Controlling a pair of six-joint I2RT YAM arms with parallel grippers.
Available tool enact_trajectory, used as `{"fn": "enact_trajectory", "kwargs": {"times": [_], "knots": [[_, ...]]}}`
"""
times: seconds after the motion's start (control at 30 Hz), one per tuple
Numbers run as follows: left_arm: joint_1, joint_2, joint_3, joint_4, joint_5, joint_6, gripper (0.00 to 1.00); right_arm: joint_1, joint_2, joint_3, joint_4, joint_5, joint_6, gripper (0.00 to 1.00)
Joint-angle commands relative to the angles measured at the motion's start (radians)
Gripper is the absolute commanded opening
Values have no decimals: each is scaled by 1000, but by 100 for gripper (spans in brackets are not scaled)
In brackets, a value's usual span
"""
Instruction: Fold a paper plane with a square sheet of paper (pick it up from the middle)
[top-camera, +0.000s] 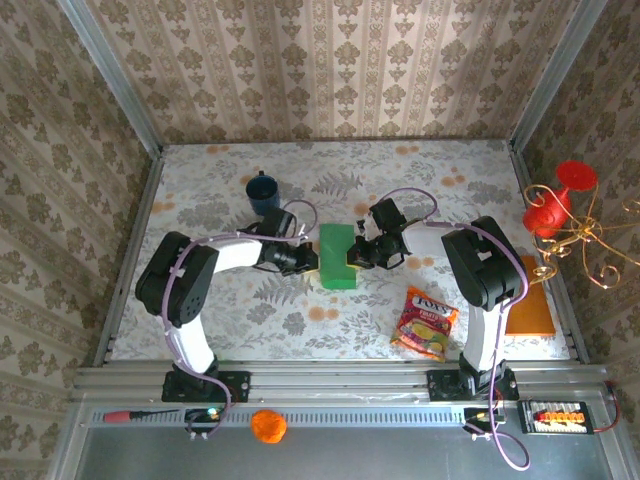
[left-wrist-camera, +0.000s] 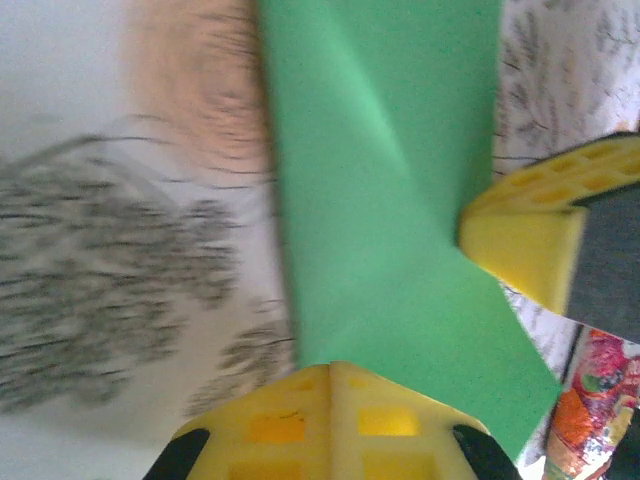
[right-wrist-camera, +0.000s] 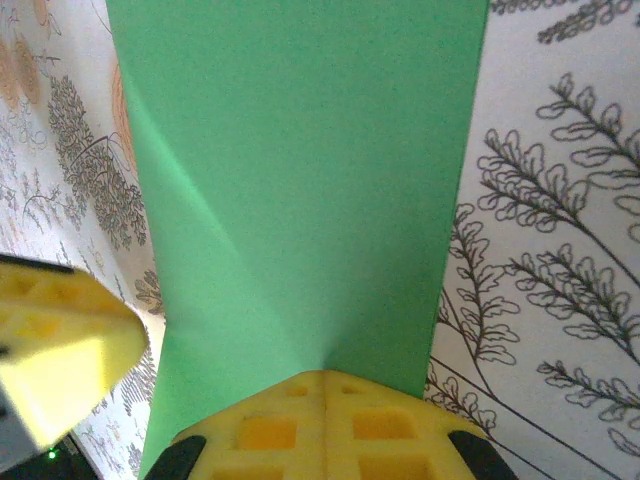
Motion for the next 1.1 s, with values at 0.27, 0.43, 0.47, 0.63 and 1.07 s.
{"fn": "enact_trajectory", "kwargs": {"times": [0.27,0.43,0.47,0.63,1.07], "knots": [[-53,87,47,25,20,-47,0,-10,164,-92,-252,361,-13,0],[-24,38,-39,-9,11,-20,0,-10,164,-92,-252,362,-13,0],[-16,24,-58,-26,5,-10,0,-10,164,-94,-250,362,-13,0],[27,-71,-132,-88,-15,29,0,-11,164,-90,-255,365,-13,0],[-82,15,43,8,-9,-68,0,-10,166,-88,-258,365,-10,0]]}}
